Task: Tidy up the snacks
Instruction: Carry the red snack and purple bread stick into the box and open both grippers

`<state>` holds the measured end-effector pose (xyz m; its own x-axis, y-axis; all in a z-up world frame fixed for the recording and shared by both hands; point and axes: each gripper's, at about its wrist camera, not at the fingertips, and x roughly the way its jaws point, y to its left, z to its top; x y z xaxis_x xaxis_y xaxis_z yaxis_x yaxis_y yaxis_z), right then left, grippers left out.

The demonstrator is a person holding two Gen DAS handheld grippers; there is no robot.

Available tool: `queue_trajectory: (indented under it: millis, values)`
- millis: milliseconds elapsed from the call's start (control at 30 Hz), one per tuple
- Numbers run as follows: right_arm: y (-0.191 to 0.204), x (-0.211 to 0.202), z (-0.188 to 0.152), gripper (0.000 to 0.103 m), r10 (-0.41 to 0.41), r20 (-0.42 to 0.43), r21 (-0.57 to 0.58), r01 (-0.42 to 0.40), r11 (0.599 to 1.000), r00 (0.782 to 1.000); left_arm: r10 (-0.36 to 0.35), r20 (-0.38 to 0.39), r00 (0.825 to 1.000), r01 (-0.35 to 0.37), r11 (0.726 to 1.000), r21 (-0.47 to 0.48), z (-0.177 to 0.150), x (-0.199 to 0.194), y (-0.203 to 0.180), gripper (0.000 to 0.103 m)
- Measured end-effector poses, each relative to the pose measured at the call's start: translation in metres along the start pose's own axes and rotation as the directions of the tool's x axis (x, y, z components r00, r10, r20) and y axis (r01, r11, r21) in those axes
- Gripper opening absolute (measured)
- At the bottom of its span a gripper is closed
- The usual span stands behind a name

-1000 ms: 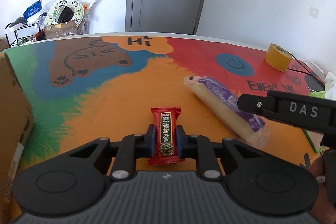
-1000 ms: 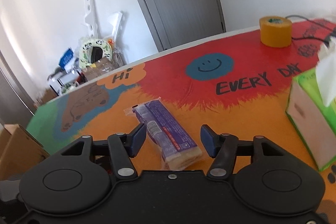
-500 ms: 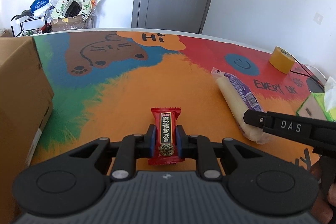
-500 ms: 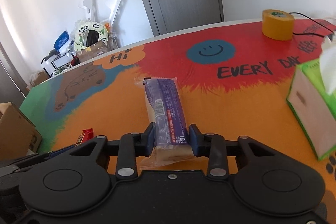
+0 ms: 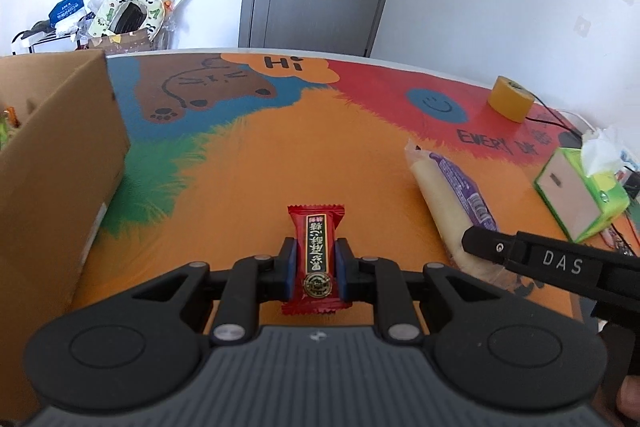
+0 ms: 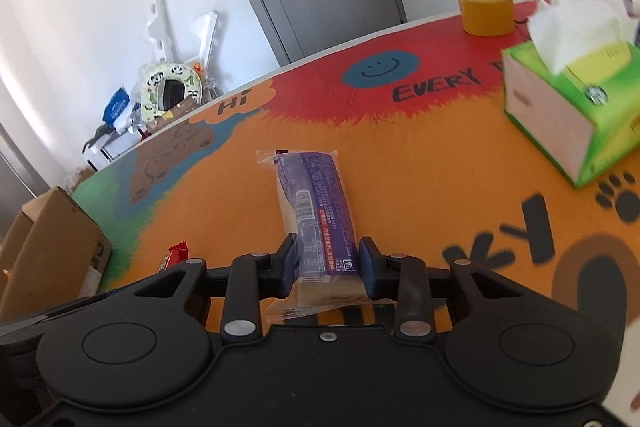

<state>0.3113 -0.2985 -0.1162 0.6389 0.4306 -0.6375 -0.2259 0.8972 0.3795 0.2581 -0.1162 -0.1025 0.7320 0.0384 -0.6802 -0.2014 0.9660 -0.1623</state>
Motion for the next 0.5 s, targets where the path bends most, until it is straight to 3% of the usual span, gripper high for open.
queue_trajectory:
  millis: [500]
  values:
    - [0.004,-0.034,-0.025,0.025,0.105,0.052,0.098,-0.11,0.989,0.993,-0.039,0.086,0.996,0.04,0.999,-0.009,-0.007,-0.057,0.015,0.019]
